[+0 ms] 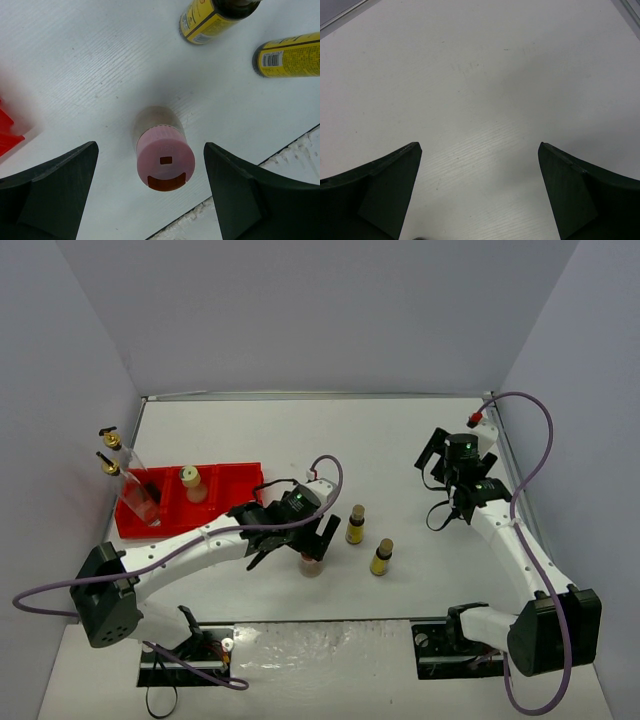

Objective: Organize the condiment bottles

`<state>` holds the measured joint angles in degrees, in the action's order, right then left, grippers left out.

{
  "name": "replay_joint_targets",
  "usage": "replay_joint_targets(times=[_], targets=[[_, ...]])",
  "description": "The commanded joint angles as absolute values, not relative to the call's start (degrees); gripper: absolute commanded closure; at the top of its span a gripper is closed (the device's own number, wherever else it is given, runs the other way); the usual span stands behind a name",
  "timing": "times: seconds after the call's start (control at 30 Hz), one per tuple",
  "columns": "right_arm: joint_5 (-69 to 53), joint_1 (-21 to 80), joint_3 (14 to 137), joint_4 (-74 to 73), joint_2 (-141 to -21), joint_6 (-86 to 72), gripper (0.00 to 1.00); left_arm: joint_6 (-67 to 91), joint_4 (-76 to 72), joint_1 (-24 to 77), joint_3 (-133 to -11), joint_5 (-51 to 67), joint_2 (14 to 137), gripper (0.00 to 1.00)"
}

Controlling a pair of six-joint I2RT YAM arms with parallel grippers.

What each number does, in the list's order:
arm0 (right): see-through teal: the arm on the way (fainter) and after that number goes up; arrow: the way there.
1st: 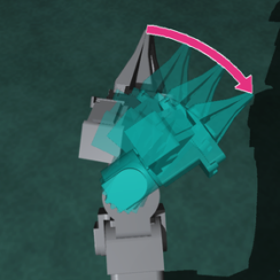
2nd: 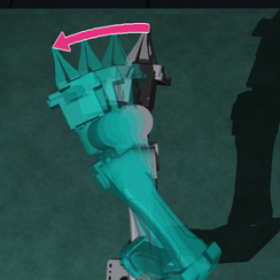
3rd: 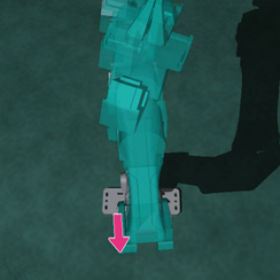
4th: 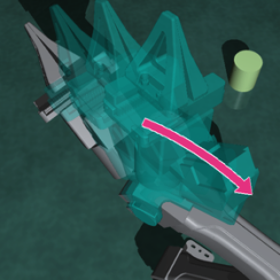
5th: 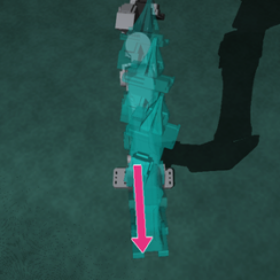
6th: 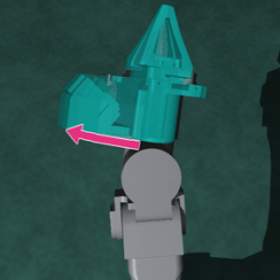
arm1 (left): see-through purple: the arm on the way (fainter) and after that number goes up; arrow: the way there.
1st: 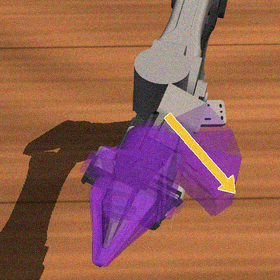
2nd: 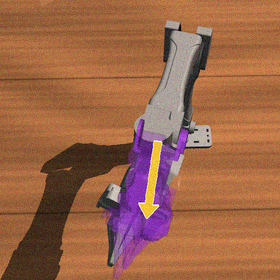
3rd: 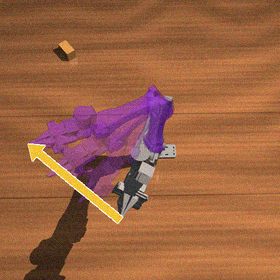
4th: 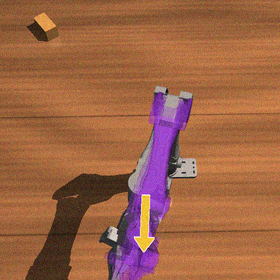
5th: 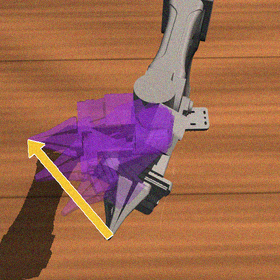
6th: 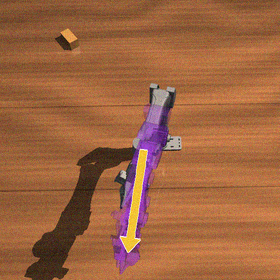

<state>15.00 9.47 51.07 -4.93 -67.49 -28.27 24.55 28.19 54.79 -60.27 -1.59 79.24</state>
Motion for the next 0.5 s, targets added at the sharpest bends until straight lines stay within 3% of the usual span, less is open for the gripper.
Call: replay_joint_targets(times=[0.0, 0.3, 0.47], targets=[[16.87, 9.76, 51.18, -1.38, -68.23, -28.04, 0.0, 26.26, 29.72, 55.97, -62.34, -2.75, 79.23, 0.17], [16.99, 9.76, 50.77, -1.06, -68.38, -28.13, 0.0, 28.24, 30.12, 58.18, -59.97, -1.93, 80.36, 0.2], [17.06, 9.76, 51.07, -1.05, -68.51, -28.04, 0.0, 28.35, 30.12, 58.41, -60.17, -1.8, 81.28, 0.27]])
